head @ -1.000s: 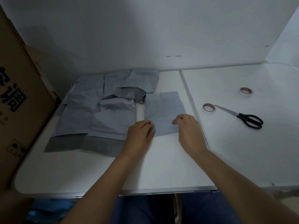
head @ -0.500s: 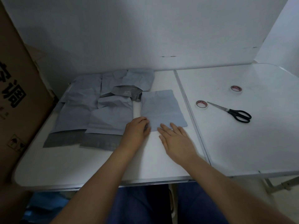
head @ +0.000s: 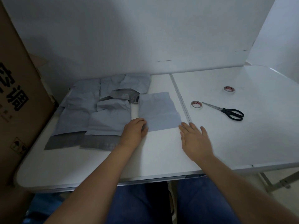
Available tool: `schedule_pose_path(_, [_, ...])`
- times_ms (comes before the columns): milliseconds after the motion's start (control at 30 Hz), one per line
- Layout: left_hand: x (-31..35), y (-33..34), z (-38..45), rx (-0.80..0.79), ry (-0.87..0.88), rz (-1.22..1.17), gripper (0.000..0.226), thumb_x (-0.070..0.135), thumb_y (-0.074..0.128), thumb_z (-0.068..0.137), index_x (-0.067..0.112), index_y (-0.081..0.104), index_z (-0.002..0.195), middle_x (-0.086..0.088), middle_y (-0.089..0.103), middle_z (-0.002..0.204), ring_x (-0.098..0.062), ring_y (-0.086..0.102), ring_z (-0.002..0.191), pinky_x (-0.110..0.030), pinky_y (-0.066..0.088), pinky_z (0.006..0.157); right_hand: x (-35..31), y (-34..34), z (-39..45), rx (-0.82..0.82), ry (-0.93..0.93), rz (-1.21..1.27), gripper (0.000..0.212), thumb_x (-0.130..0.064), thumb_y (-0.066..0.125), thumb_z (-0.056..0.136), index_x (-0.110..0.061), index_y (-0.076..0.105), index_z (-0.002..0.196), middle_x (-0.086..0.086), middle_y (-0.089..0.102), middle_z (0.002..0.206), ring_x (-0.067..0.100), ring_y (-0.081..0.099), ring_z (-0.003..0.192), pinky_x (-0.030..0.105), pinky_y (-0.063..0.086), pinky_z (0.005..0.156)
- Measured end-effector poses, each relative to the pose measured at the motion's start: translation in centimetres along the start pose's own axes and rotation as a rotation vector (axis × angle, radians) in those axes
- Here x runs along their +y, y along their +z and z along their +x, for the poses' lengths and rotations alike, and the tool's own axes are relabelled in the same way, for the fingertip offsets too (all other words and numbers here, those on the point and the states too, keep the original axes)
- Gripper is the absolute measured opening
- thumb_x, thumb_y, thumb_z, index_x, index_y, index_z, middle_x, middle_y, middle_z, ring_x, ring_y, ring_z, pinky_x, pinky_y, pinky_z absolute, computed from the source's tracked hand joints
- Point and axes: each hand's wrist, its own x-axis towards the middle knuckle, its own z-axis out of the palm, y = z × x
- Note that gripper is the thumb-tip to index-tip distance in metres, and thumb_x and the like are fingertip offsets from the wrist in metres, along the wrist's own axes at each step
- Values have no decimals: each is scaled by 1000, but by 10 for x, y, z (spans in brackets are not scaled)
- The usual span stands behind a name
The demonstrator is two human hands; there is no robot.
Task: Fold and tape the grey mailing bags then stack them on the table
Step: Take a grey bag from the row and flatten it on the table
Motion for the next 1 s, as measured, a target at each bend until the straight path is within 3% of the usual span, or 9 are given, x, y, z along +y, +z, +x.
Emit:
schedule_pose_path(167, [0,0,1,-8,-2,6,18,10,71,81,0,70,95,-14,69,102,-30,66,90,-36,53,81,2,-2,1,59,26,-5,62,-33,13,95,-11,64,125,5,59,134,26,52,128,51,36,106])
schedule_pose_path(333, [0,-1,0,-16,5,28,19,15,67,83,2,71,96,-12,70,104,-30,67,92,-38,54,81,-23,-11,27,177,-94,151,43,-22,31,98,-5,59,126,14,53,138,30,51,128,46,38,108])
schedule_pose_path(433, [2,-2,1,-11,4,35,16,13,68,85,3,71,97,-10,69,105,-29,65,94,-35,53,82,-52,-16,49,105,-233,236,37,-10,40,96,-9,56,130,11,46,145,28,45,133,42,33,111])
schedule_pose_path(533, [3,-2,1,-7,3,43,17,15,64,87,4,71,98,-10,69,106,-28,65,95,-35,52,82,-71,-10,60,-31,-270,183,54,-38,18,100,-17,45,142,5,36,153,26,35,139,39,24,113])
schedule_pose_path(633, [2,-4,1,-68,-11,63,27,21,59,91,4,68,110,-11,66,117,-28,63,105,-37,50,89,-67,3,57,-143,-291,36,92,-72,-23,76,-39,21,151,-8,15,161,31,14,146,47,10,117])
schedule_pose_path(767, [1,-14,14,-260,-64,57,35,30,50,96,11,59,124,-5,56,128,-24,54,114,-39,44,95,-63,10,53,-217,-269,13,92,-73,-35,64,-51,-3,148,-16,-6,161,34,-9,147,56,-8,116])
schedule_pose_path(900, [-7,-19,60,-217,-181,-7,29,13,44,98,9,60,122,-8,56,127,-24,53,114,-29,39,93,-64,12,53,-211,-271,-1,89,-71,-36,64,-52,-8,146,-15,-8,161,37,-11,147,58,-8,116])
schedule_pose_path(1000, [-16,-11,81,-341,-149,21,32,7,43,96,10,60,123,-8,54,131,-23,51,117,-29,39,97,-63,13,53,-209,-284,0,88,-72,-36,63,-52,-12,145,-15,-10,160,38,-13,146,58,-8,116])
